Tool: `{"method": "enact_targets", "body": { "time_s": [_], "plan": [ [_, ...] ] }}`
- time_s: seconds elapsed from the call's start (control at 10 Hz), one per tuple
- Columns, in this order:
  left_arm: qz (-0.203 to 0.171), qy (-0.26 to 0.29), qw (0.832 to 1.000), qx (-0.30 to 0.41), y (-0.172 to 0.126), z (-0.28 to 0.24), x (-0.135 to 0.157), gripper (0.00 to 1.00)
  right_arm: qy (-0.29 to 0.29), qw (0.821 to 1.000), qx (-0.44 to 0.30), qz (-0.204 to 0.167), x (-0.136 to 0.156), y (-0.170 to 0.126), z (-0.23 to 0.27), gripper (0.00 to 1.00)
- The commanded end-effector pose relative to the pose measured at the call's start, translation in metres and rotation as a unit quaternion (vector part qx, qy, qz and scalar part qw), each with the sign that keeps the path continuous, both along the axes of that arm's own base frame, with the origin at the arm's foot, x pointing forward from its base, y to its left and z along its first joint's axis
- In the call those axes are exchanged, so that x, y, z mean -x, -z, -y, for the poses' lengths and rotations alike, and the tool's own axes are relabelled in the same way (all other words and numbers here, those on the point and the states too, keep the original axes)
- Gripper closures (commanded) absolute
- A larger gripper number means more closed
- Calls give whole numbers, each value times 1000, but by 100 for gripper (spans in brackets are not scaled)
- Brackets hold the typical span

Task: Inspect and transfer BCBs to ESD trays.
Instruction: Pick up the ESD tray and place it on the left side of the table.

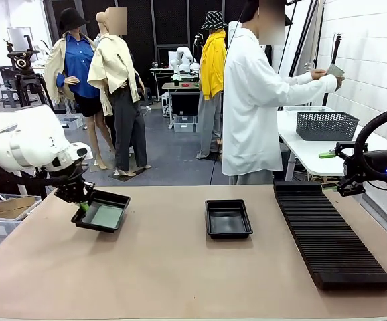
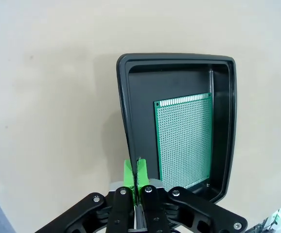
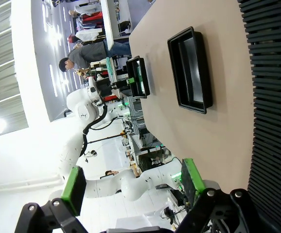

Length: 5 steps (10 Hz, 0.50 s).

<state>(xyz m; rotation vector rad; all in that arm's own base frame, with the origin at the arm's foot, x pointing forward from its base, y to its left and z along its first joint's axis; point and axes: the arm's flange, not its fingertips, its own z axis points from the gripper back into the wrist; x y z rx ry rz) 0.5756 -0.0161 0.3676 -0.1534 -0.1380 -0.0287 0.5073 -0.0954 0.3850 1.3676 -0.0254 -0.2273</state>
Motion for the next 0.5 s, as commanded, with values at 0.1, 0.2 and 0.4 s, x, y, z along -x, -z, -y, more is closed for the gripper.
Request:
{"method": "enact_targets", "body": {
  "time_s": [0.1, 0.2, 0.4],
  "plan": [
    [9, 21, 1000, 11, 4, -34, 21, 100, -2, 1000, -1, -2, -2, -2, -1, 0],
    [12, 24, 1000, 16, 5, -45, 26, 100, -2, 1000, -1, -2, -2, -2, -1, 0],
    [22, 27, 999, 25, 13, -67, 31, 100, -2, 1000, -1, -2, -2, -2, -1, 0]
  ]
}}
